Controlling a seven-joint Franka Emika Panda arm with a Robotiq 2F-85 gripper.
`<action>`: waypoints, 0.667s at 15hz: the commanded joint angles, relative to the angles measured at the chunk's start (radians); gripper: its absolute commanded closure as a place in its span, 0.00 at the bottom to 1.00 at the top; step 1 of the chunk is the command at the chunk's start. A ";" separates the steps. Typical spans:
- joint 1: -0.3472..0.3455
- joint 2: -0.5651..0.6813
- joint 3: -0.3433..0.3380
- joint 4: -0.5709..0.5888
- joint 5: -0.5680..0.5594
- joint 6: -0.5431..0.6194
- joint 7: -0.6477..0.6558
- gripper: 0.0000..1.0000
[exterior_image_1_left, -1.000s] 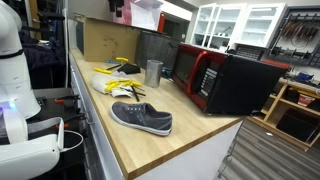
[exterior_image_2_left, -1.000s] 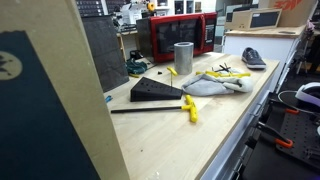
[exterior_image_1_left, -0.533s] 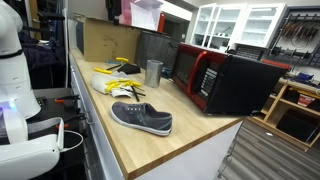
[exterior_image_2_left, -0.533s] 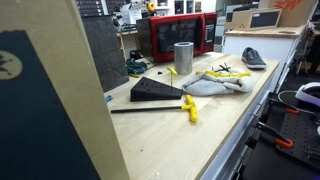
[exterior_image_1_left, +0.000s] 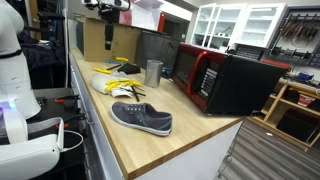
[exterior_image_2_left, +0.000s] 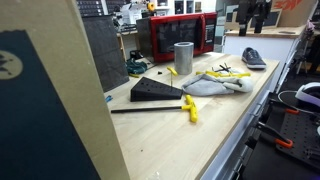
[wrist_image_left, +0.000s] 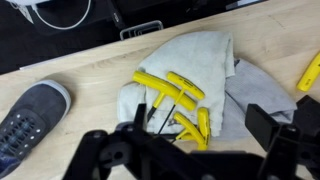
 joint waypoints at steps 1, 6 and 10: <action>-0.038 0.024 0.062 -0.088 -0.033 0.101 0.161 0.00; -0.085 0.085 0.104 -0.141 -0.051 0.201 0.345 0.00; -0.135 0.130 0.115 -0.149 -0.094 0.285 0.461 0.00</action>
